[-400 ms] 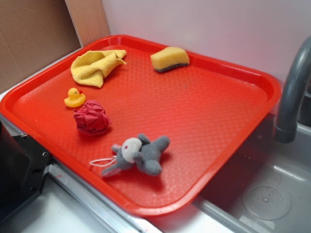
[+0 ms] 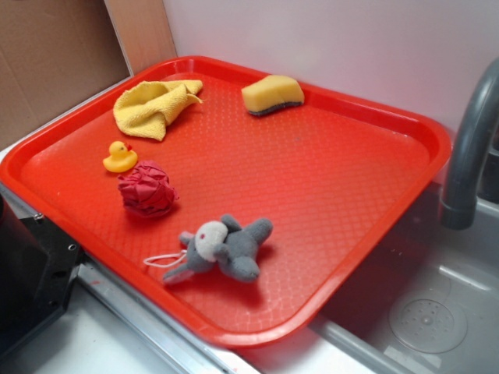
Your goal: Grab the yellow cloth.
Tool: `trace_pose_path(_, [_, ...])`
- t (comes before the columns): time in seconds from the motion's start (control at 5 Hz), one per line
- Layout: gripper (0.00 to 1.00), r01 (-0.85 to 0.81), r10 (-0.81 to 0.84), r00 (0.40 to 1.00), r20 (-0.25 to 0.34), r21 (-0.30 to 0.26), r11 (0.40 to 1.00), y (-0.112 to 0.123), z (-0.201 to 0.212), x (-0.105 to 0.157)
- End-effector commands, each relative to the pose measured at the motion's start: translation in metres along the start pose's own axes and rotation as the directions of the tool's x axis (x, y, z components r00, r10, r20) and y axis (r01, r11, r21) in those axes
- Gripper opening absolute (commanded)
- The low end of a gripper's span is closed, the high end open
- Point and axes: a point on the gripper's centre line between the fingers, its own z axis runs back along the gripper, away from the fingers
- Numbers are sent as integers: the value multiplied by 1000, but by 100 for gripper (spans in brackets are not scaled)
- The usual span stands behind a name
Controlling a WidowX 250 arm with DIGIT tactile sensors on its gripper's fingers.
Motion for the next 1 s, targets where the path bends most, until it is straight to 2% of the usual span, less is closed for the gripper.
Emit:
trace_pose_path(0.0, [100, 75, -79, 995, 58, 67, 995, 17, -16, 18])
trace_pose_path(0.4, [100, 169, -188, 974, 123, 152, 974, 48, -51, 41])
trace_pose_path(0.6, [100, 148, -182, 970, 160, 204, 968, 68, -74, 60])
trace_pose_path(0.8, [100, 152, -184, 969, 164, 189, 970, 84, -98, 83])
